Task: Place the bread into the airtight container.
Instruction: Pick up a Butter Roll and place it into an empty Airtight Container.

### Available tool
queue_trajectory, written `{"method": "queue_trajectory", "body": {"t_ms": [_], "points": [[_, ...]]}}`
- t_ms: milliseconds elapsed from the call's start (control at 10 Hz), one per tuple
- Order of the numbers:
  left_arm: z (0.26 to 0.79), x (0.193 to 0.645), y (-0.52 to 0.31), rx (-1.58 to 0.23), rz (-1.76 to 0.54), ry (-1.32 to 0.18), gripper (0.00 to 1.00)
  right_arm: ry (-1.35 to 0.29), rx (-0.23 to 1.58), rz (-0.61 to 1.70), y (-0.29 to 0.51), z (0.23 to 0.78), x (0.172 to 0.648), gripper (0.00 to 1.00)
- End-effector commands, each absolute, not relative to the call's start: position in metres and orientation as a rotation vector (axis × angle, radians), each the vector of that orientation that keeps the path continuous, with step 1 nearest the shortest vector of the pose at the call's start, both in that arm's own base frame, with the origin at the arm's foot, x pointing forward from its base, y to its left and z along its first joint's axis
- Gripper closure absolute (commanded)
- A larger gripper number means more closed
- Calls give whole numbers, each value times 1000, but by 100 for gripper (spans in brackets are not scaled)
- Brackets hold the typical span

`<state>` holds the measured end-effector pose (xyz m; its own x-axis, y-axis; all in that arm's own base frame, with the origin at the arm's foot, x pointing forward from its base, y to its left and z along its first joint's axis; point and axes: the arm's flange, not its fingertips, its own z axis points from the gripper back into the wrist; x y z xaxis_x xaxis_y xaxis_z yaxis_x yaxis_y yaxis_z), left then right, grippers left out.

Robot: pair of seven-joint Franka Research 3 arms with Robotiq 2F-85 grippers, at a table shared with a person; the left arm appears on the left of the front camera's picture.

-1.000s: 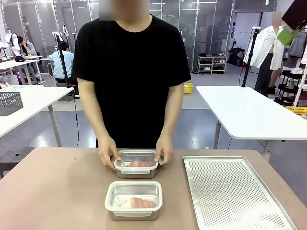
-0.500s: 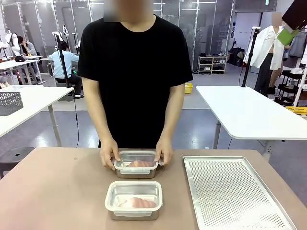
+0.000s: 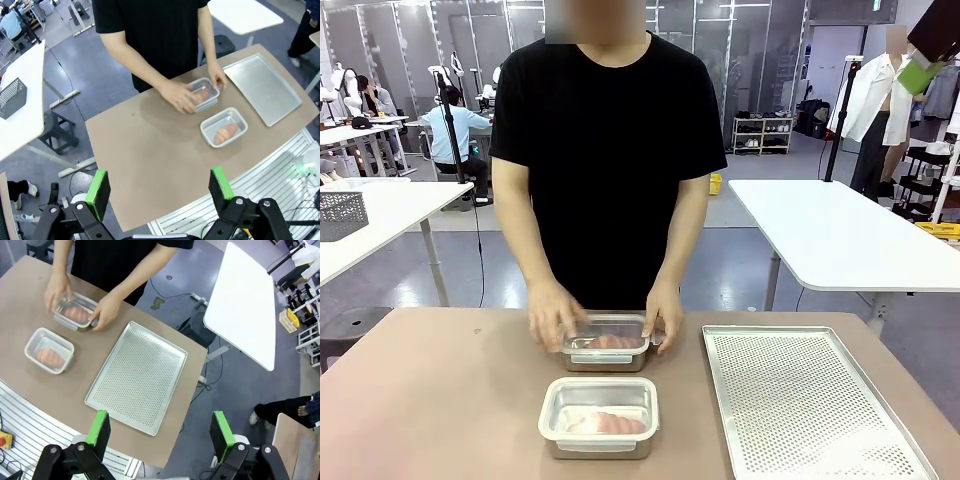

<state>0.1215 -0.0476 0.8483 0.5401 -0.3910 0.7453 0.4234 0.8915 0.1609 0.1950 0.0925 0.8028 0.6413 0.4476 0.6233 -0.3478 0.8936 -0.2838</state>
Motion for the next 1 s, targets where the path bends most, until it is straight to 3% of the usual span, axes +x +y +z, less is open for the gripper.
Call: {"method": "queue_trajectory", "body": {"t_ms": [0, 900], "points": [[851, 115, -48, -38, -487, -886, 0, -747, -148, 445, 91, 803, 195, 0], [851, 115, -48, -38, -487, -886, 0, -747, -148, 445, 91, 803, 195, 0]]}}
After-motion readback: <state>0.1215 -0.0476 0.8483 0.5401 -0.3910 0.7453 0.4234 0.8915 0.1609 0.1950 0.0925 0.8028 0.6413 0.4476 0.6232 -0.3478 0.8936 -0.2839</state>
